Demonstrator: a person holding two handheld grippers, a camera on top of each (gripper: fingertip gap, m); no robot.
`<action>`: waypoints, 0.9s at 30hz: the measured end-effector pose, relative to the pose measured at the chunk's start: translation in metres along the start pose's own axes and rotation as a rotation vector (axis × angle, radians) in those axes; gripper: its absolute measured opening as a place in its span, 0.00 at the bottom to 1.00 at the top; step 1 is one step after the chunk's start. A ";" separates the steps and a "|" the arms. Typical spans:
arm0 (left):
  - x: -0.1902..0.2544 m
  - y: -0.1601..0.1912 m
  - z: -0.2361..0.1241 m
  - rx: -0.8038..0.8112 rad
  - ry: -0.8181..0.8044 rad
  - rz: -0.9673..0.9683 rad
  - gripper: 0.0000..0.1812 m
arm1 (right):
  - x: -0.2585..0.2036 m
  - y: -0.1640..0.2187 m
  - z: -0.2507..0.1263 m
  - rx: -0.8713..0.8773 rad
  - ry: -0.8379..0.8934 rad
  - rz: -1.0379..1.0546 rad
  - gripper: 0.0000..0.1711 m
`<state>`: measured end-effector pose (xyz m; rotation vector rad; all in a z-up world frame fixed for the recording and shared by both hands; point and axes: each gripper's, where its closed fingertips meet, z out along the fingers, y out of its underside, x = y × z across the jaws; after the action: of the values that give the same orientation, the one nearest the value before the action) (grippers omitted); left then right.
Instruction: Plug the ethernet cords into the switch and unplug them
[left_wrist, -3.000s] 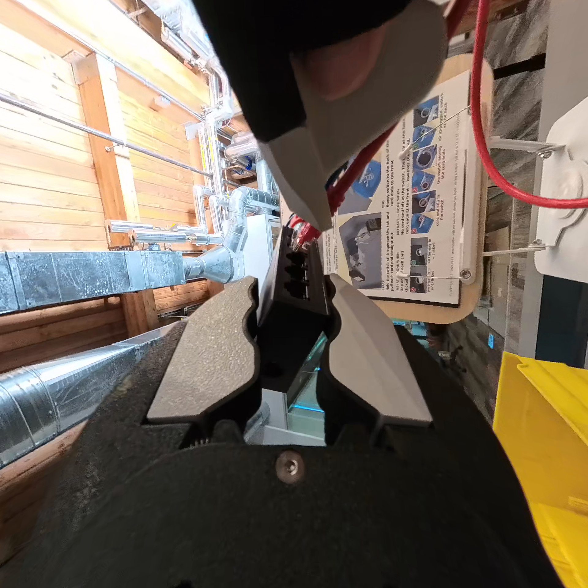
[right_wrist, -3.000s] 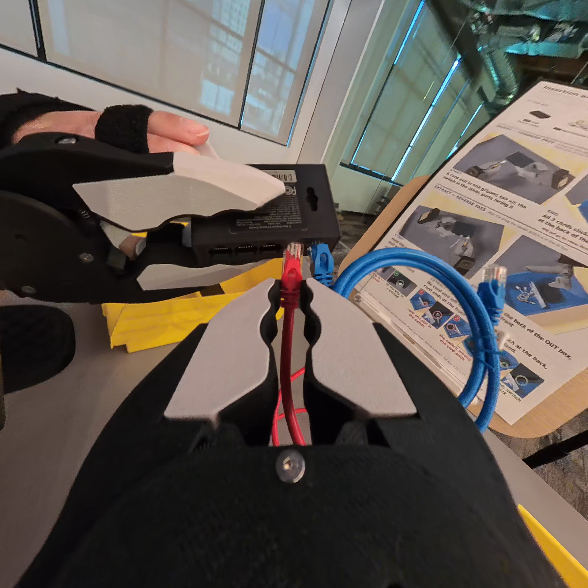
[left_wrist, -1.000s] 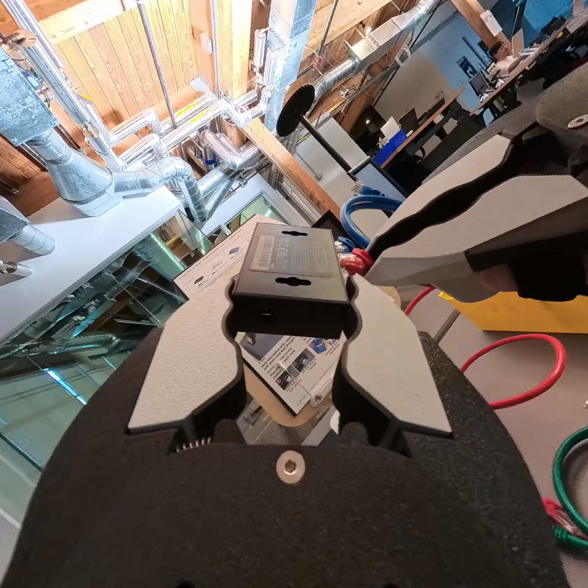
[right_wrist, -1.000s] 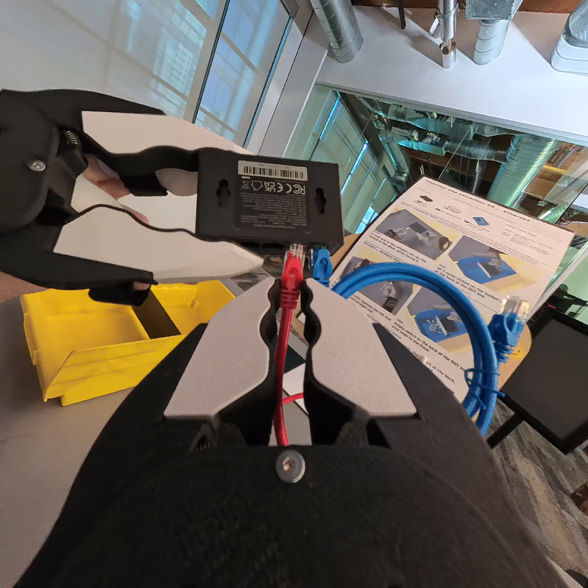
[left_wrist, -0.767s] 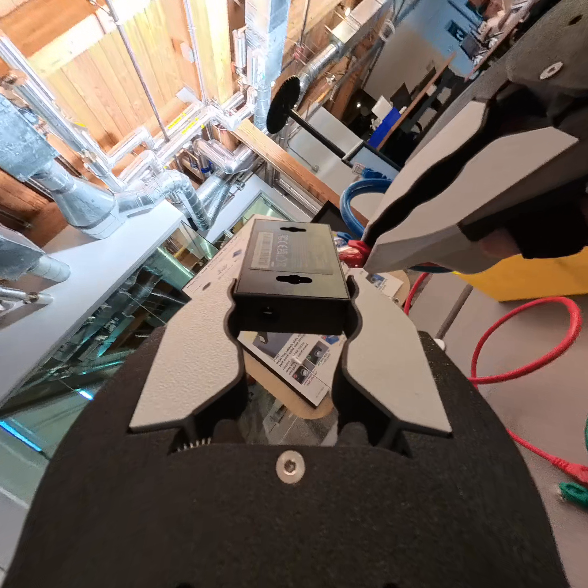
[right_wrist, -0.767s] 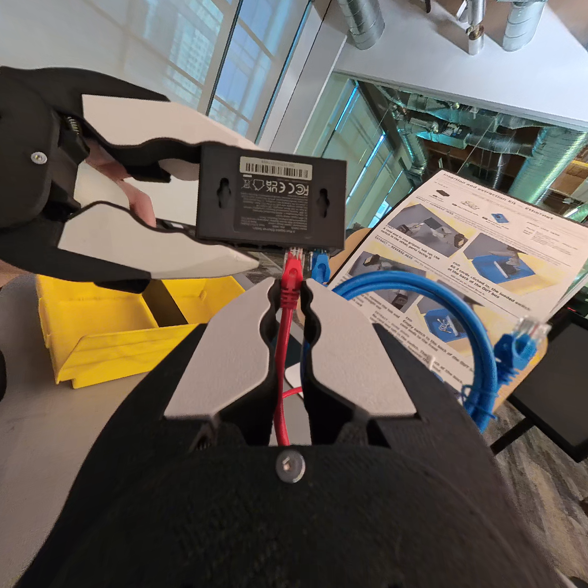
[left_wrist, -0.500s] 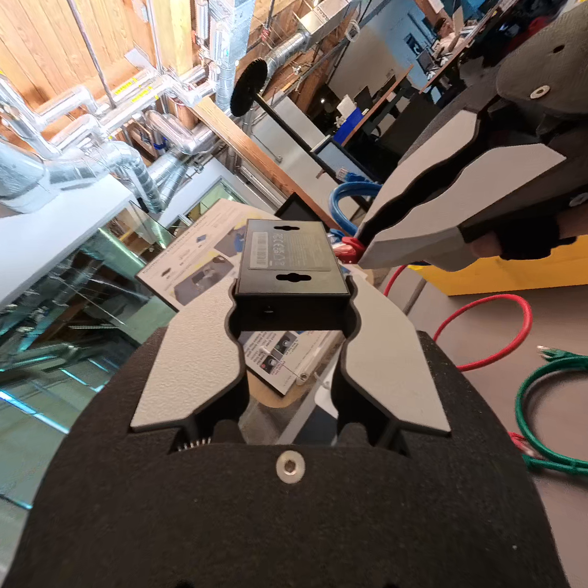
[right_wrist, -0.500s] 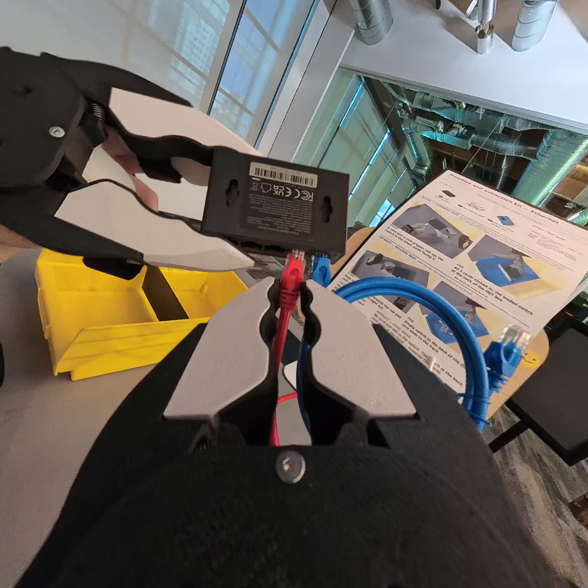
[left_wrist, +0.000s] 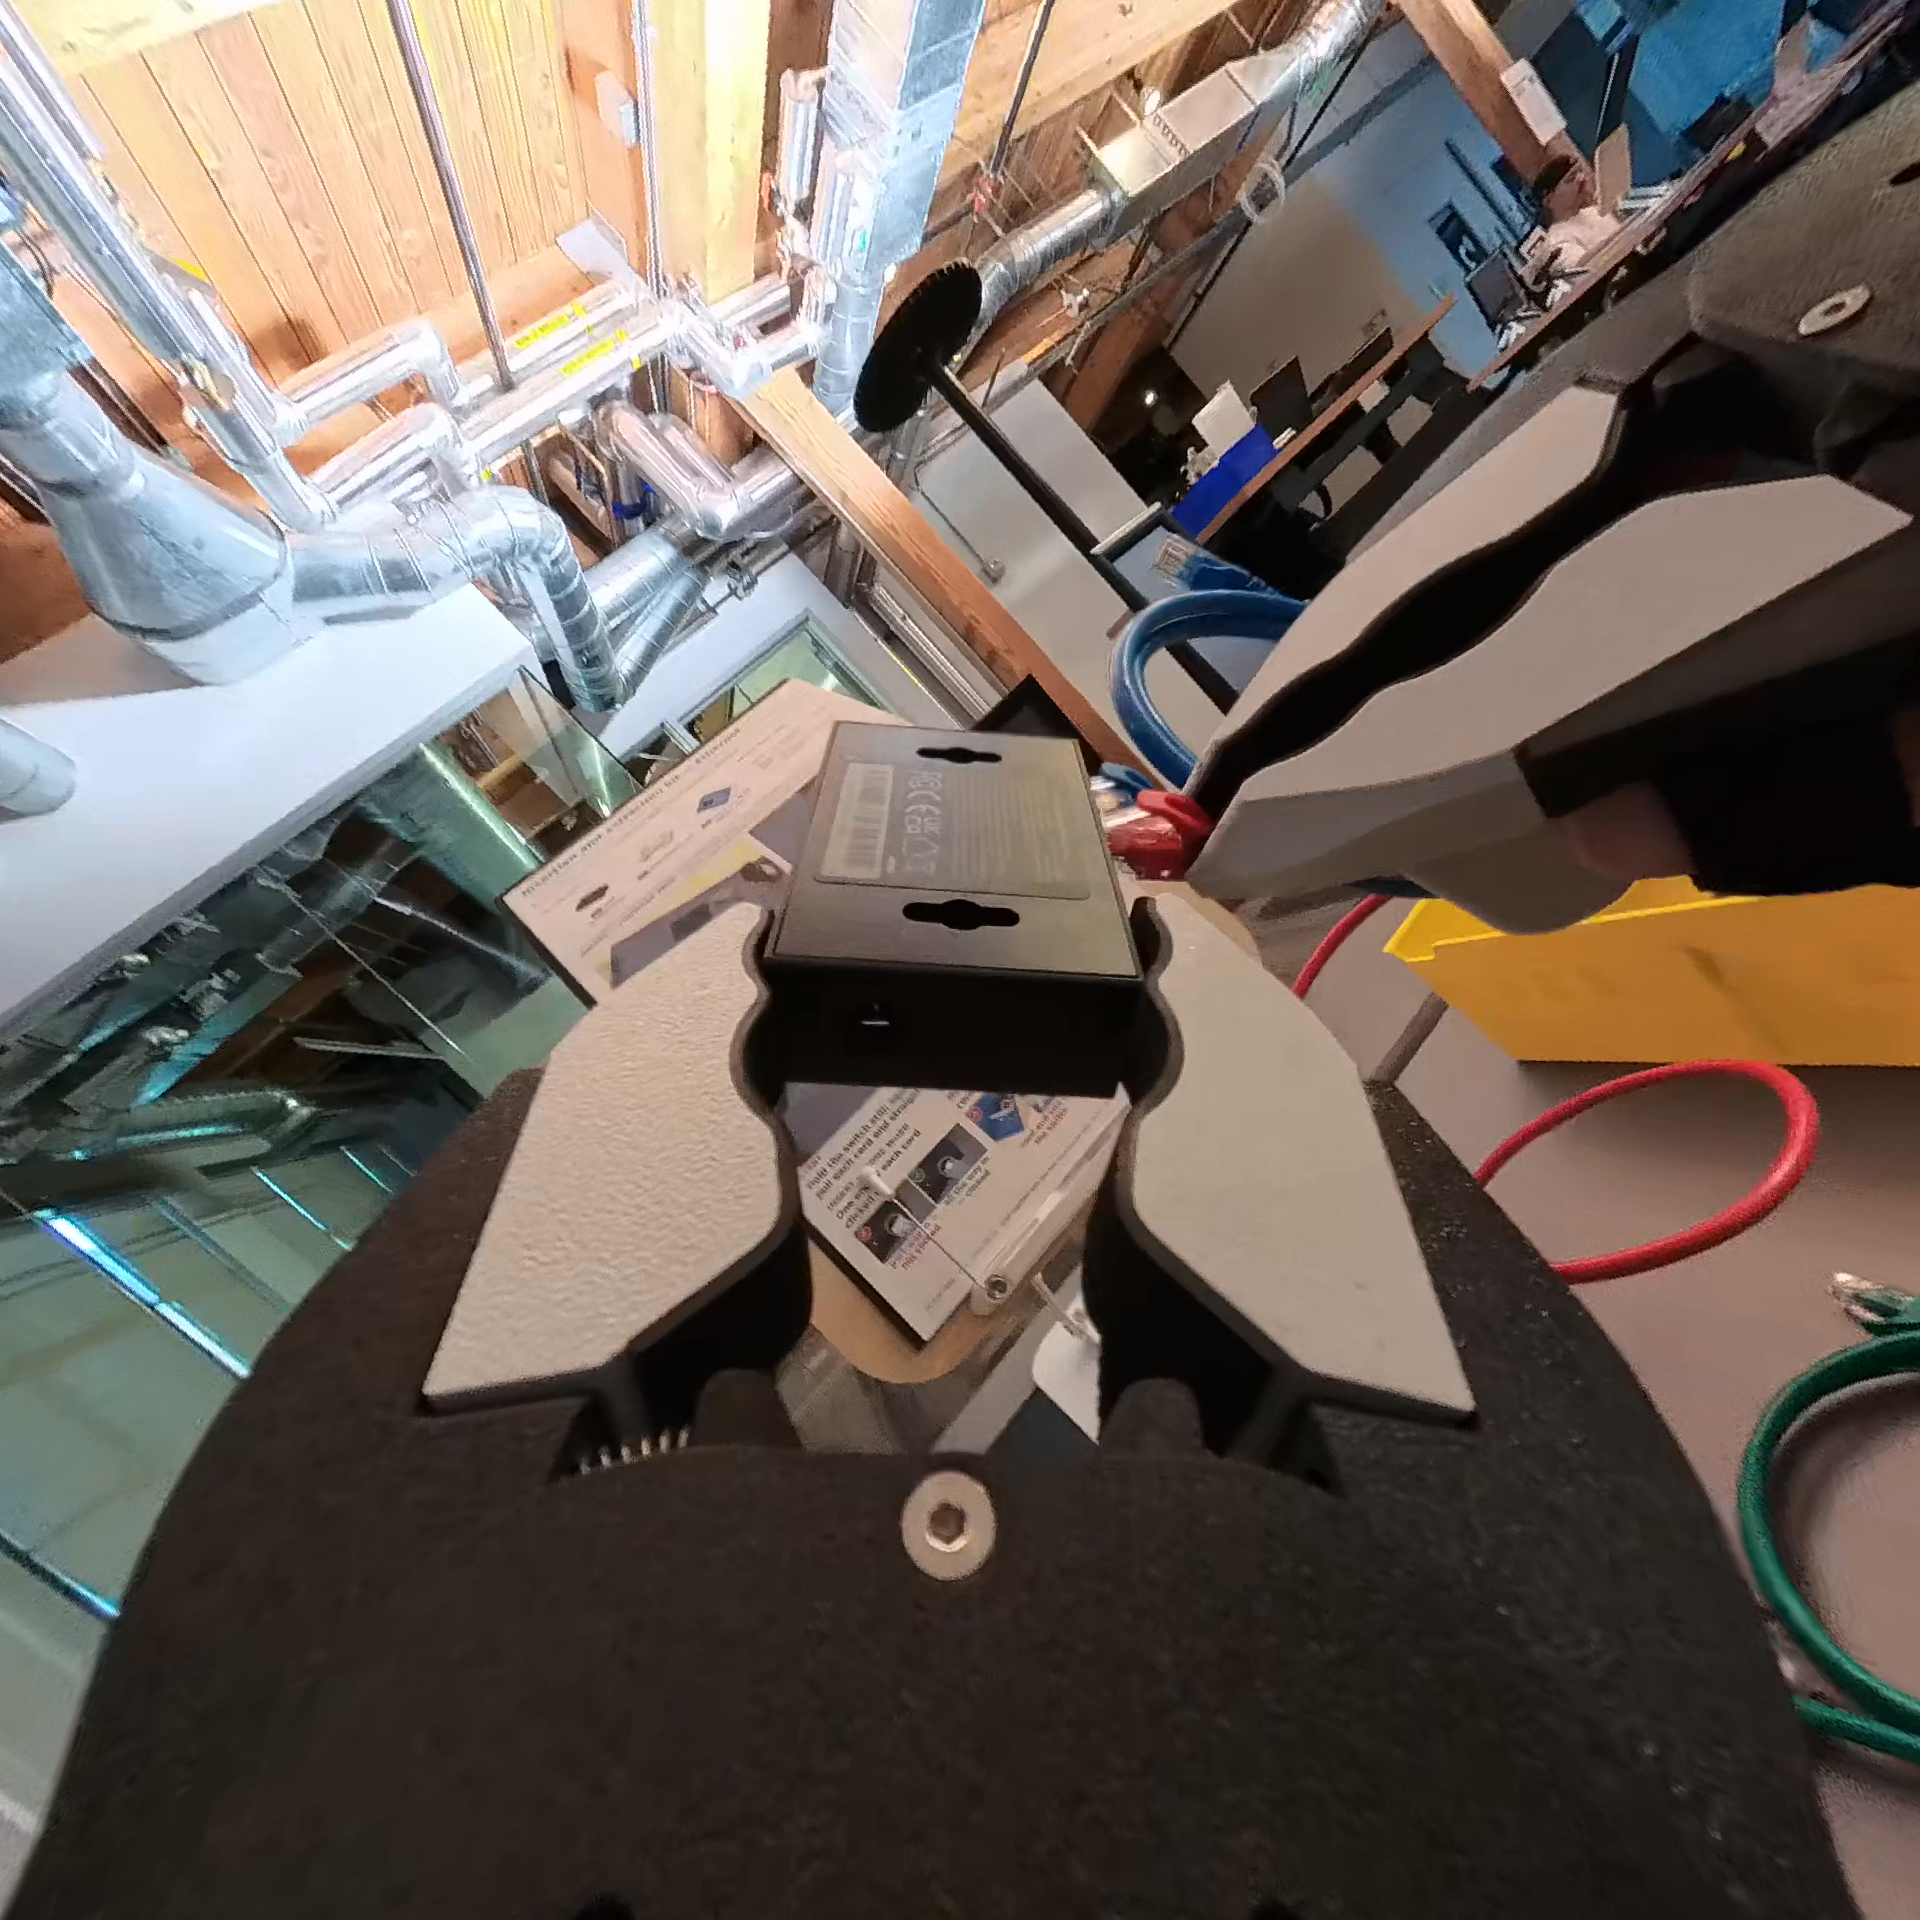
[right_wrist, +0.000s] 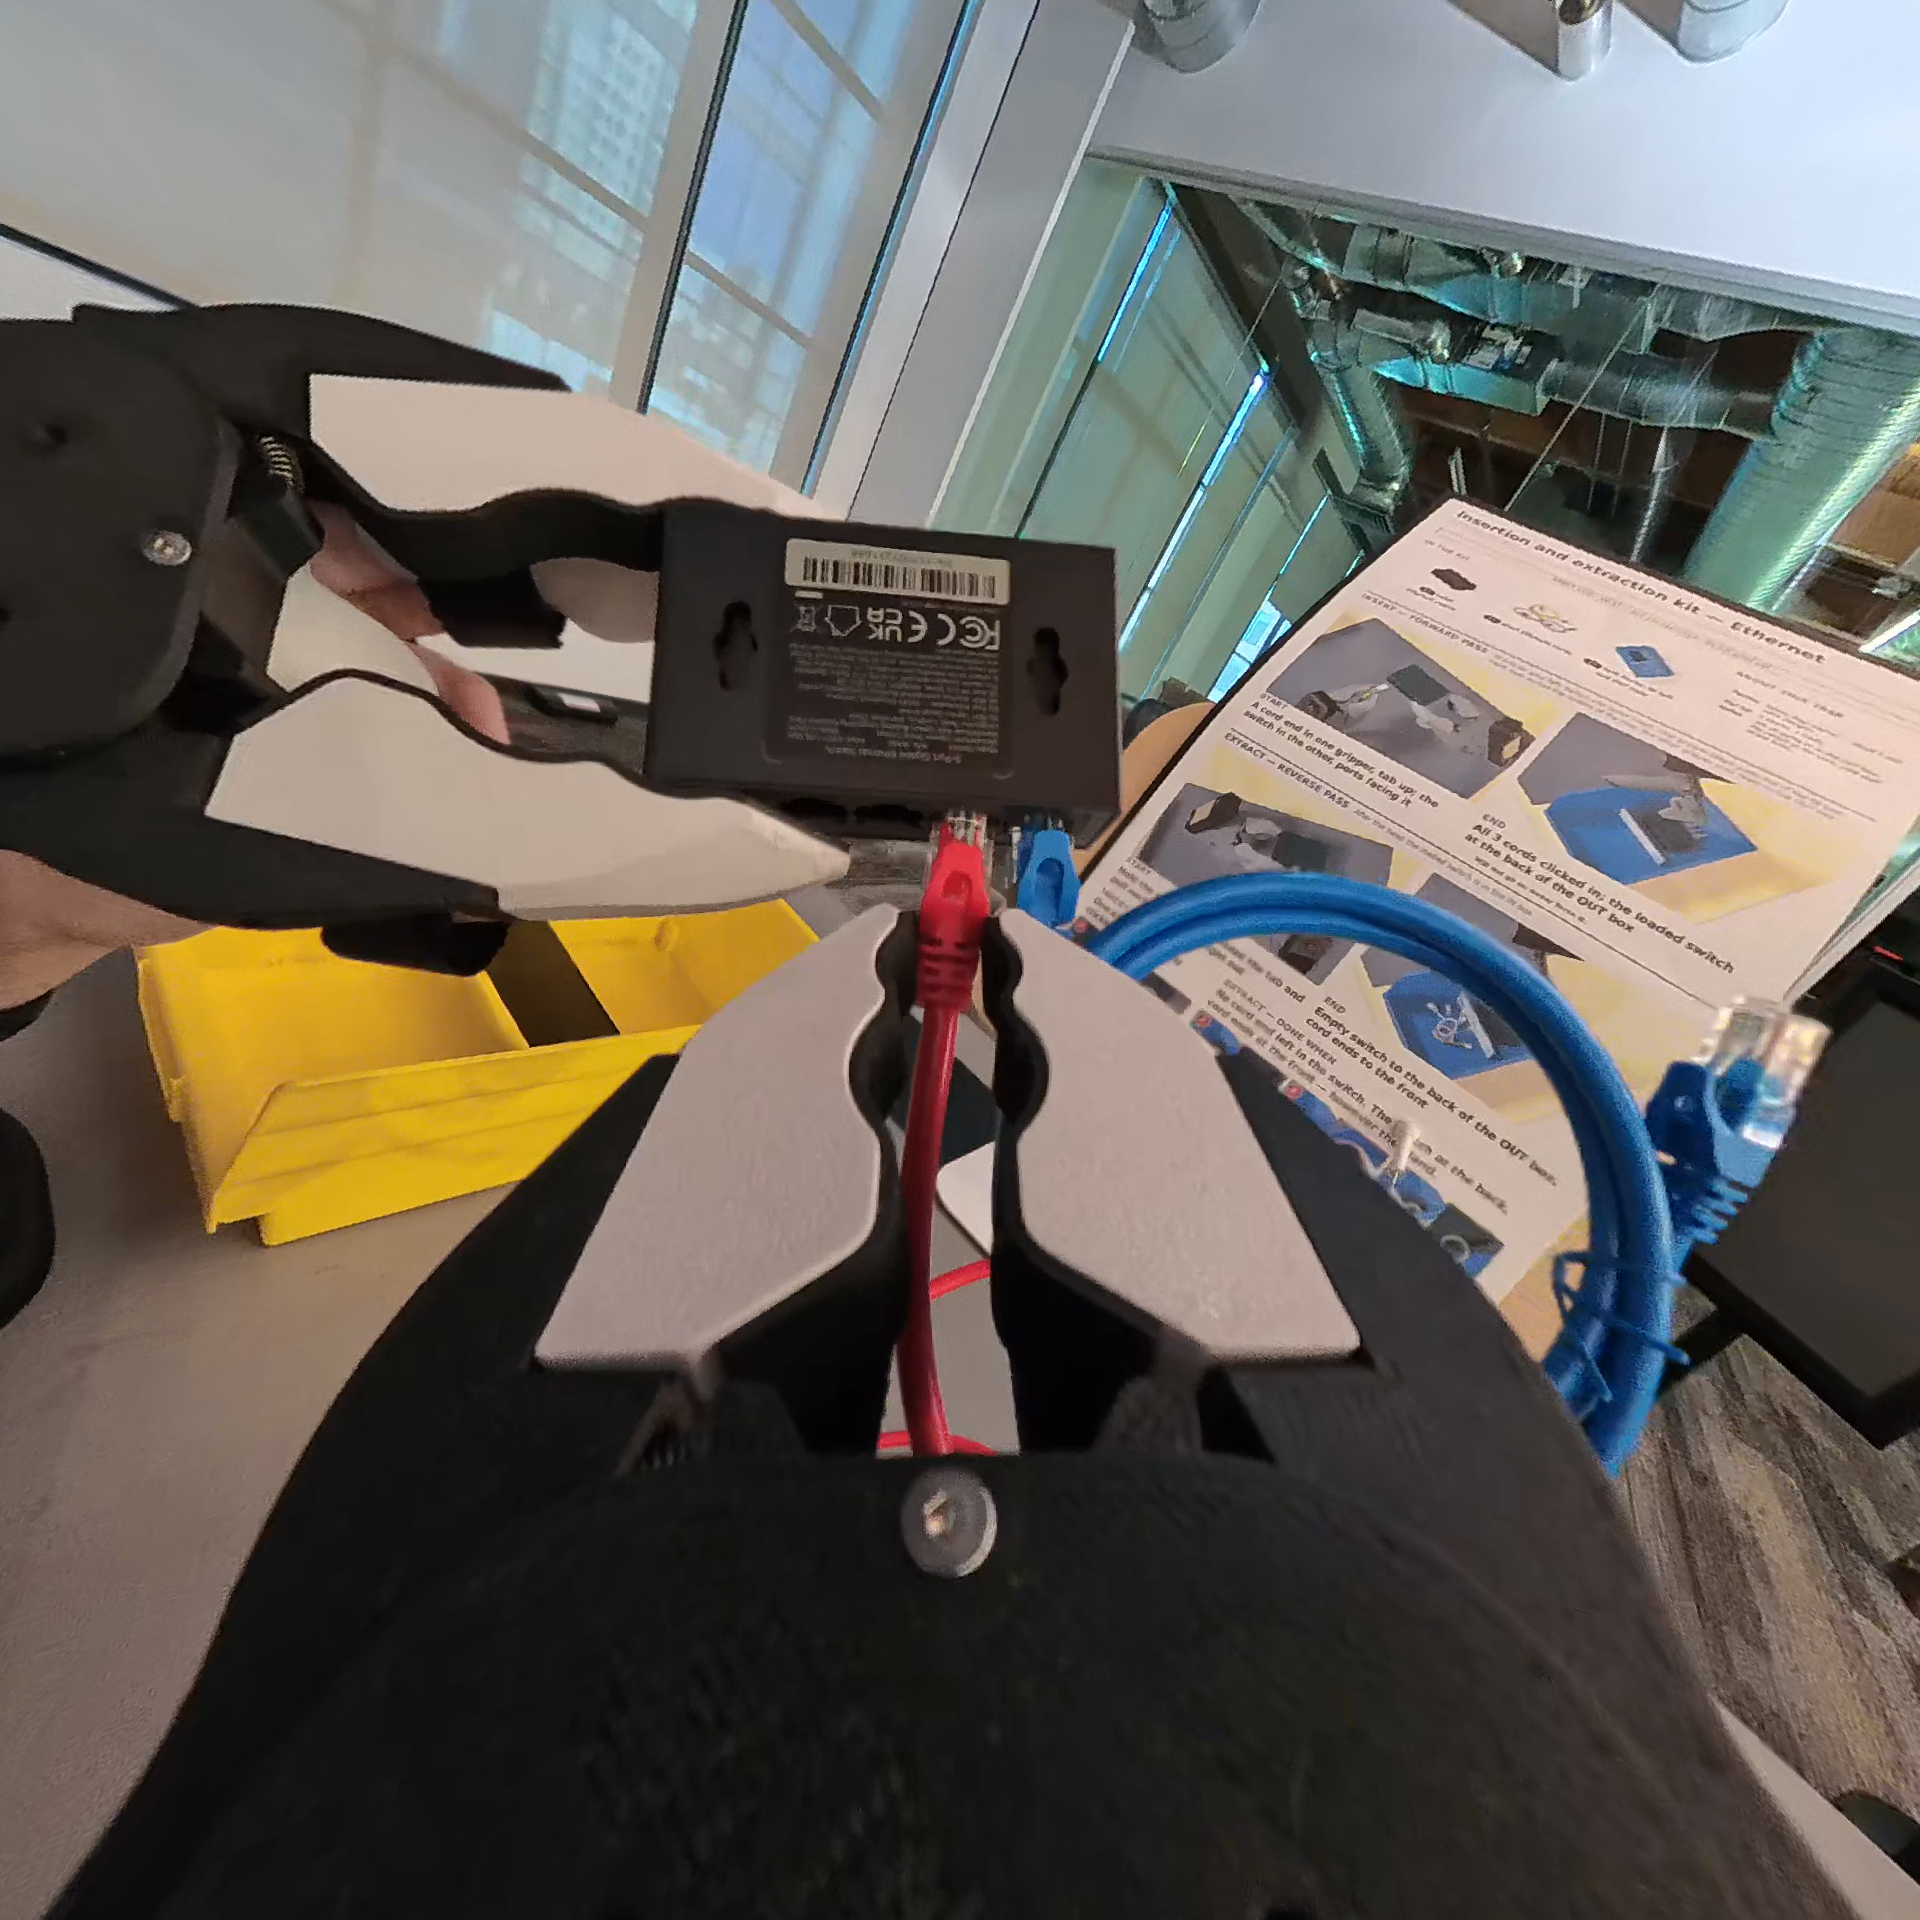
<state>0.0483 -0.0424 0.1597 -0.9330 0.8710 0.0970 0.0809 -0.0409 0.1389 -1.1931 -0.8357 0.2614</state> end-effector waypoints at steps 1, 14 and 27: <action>0.000 0.000 0.000 -0.001 0.003 -0.026 0.35 | 0.000 0.001 0.000 -0.004 -0.004 0.003 0.07; -0.002 -0.008 -0.001 0.032 -0.011 -0.078 0.35 | 0.002 -0.009 -0.005 0.028 0.028 -0.023 0.07; -0.010 -0.015 -0.008 0.081 -0.064 0.101 0.35 | -0.005 -0.018 -0.007 0.030 0.035 -0.027 0.07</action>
<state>0.0432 -0.0544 0.1744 -0.8061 0.8562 0.1767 0.0782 -0.0559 0.1519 -1.1549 -0.8147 0.2294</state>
